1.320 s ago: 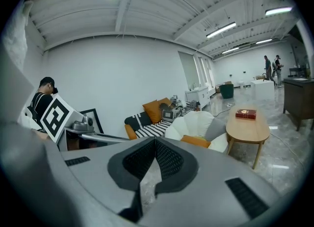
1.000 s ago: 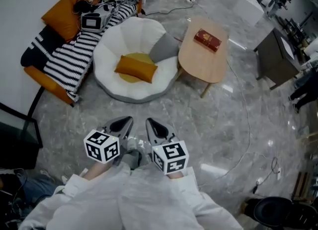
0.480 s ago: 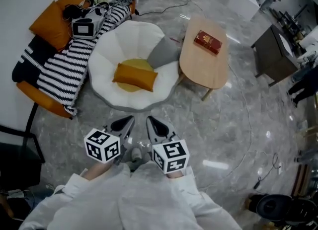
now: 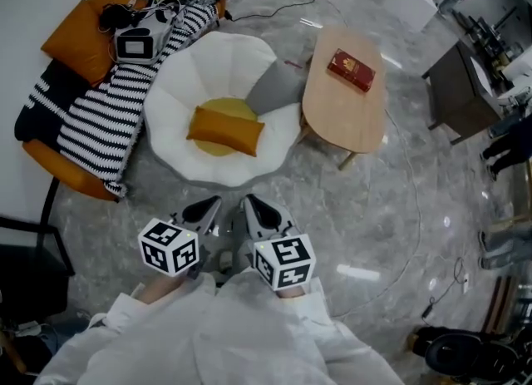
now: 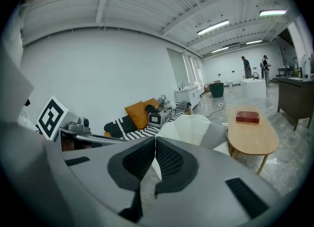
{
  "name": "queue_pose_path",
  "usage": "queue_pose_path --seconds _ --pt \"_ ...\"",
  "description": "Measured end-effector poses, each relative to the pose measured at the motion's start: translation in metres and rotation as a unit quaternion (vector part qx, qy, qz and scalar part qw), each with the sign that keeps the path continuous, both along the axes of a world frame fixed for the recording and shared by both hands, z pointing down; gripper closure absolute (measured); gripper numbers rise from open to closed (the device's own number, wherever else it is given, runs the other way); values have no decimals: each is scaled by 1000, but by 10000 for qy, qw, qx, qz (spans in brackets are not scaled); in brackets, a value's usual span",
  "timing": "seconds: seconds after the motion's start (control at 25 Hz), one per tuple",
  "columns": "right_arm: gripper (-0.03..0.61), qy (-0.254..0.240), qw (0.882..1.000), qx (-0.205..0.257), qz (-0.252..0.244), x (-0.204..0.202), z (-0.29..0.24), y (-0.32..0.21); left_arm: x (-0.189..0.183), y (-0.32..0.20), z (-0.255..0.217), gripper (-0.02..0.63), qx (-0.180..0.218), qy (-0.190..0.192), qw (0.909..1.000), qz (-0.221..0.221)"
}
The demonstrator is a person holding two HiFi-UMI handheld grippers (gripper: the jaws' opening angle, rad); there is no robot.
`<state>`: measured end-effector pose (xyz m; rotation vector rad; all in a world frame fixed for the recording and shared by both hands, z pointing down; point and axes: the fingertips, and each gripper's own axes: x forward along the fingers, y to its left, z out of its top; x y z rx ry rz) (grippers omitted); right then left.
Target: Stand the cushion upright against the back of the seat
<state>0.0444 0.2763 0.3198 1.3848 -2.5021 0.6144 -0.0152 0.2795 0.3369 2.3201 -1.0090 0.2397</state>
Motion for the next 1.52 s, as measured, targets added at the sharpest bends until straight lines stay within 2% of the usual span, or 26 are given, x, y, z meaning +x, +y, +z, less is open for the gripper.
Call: queue_pose_path --seconds 0.16,0.32,0.88,1.16,1.52 --pt "566 -32 10000 -1 -21 3 3 -32 2 -32 4 607 -33 2 10000 -61" --pt "566 -22 9999 -86 -62 15 11 -72 12 -74 5 606 51 -164 9998 -29" --pt "566 -134 9995 83 -290 64 -11 -219 67 -217 -12 606 184 -178 9995 -166" --pt "566 -206 9986 155 -463 79 -15 -261 81 -255 -19 606 290 -183 9986 -401" --pt "566 -140 9967 227 -762 75 -17 -280 89 -277 -27 606 469 -202 9974 -505"
